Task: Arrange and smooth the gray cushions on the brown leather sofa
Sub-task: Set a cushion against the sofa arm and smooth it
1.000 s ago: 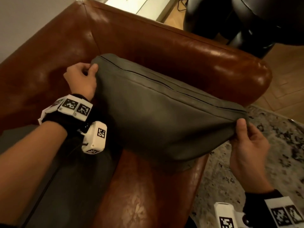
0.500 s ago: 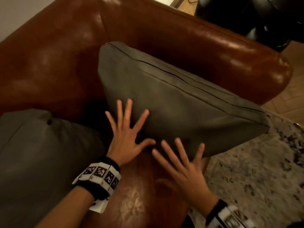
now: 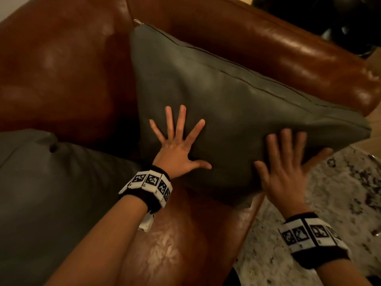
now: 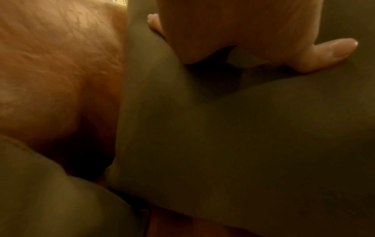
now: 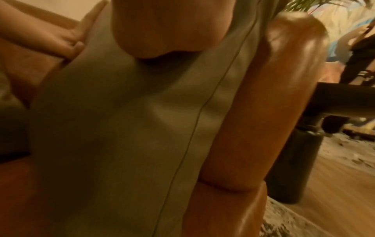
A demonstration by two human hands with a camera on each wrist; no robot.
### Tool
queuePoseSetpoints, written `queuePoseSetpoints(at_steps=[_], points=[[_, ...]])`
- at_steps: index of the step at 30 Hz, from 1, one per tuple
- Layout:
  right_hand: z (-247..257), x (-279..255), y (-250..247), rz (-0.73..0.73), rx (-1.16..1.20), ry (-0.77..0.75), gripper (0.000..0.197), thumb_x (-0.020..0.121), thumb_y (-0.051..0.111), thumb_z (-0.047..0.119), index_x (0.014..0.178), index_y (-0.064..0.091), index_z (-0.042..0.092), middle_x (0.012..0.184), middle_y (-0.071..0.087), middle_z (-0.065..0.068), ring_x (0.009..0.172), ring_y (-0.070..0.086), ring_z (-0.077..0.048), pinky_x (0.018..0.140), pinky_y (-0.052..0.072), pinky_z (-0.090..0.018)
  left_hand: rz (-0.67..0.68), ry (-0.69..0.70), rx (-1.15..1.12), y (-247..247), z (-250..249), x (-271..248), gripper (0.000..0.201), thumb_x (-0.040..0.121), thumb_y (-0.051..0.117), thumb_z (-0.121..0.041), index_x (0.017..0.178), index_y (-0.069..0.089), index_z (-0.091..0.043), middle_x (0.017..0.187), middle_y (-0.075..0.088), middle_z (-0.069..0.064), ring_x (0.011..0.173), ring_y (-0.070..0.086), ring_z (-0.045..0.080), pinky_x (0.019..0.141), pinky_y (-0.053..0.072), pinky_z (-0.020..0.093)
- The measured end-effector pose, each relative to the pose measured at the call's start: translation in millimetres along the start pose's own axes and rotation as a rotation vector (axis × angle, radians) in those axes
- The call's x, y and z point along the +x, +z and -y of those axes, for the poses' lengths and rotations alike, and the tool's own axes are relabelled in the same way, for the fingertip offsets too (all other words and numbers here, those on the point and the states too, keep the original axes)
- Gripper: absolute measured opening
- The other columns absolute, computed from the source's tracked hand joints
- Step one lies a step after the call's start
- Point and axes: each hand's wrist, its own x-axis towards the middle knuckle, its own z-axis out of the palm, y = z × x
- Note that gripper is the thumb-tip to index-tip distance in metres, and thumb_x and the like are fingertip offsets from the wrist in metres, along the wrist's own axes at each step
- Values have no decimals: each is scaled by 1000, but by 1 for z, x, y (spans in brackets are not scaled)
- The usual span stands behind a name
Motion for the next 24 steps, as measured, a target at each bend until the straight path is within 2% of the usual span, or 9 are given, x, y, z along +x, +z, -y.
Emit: queuePoseSetpoints(at_steps=[2, 3, 4, 6, 7, 9, 13, 16, 24], points=[[6, 6, -23, -46, 117, 213, 60, 100, 10, 50, 151, -11, 26, 156, -25, 12, 143, -25, -15, 104, -9, -71, 5, 3, 8, 3, 2, -3, 114, 61, 43, -83, 141, -27, -43, 143, -49, 1, 131, -46, 30, 93, -15, 75], [17, 9, -34, -86, 156, 225, 61, 100, 10, 49, 150, -12, 24, 155, -26, 11, 143, -25, -15, 105, -11, -68, 6, 6, 11, 4, 2, -5, 113, 61, 42, -83, 141, -27, -43, 143, -48, 1, 131, -45, 30, 93, -14, 75], [35, 10, -42, -115, 187, 140, 62, 100, 12, 48, 151, -12, 22, 156, -25, 10, 143, -23, -15, 107, -16, -63, 8, 6, 7, 5, 3, -5, 112, 61, 41, -84, 141, -27, -43, 143, -48, 1, 131, -45, 30, 93, -14, 75], [80, 10, -43, -92, 263, -178, 64, 100, 20, 46, 151, -8, 21, 159, -17, 6, 146, -17, -16, 111, -21, -52, 14, -5, 4, 8, 4, -4, 103, 68, 34, -84, 142, -23, -42, 145, -46, 1, 132, -44, 30, 93, -11, 76], [101, 13, -36, -55, 292, -313, 65, 100, 25, 46, 152, -4, 20, 160, -10, 3, 147, -13, -17, 114, -17, -52, 18, -13, 21, 9, 5, -4, 95, 74, 30, -80, 144, -20, -41, 147, -43, 2, 133, -43, 30, 94, -9, 77], [119, 27, -15, 5, 257, -403, 67, 99, 36, 45, 152, 7, 17, 158, 5, 3, 148, -9, -18, 117, -10, -50, 29, -33, 64, 9, 6, -5, 85, 79, 31, -68, 146, -11, -37, 150, -37, 5, 134, -41, 30, 95, -4, 79], [100, 52, 16, 49, 33, -372, 66, 99, 41, 39, 150, 12, 9, 158, 16, -5, 146, -14, -17, 119, -10, -41, 6, -39, 75, 5, 8, -4, 99, 71, 39, -68, 142, -24, -41, 151, -28, 7, 131, -46, 27, 97, -10, 74], [87, 53, 9, 17, 79, -316, 64, 98, 43, 39, 150, 17, 12, 156, 15, 0, 147, -11, -16, 120, -8, -38, 6, -45, 56, 4, 7, -5, 104, 65, 39, -79, 140, -25, -44, 148, -42, -1, 131, -46, 26, 97, -12, 74], [18, 54, -25, -12, 58, 66, 63, 101, 22, 47, 150, 19, 8, 158, 19, -10, 147, 14, -25, 119, 1, -48, 45, -26, 47, 0, 7, -15, 107, 59, 36, -86, 140, -24, -48, 144, -47, -4, 133, -44, 25, 100, -8, 77]])
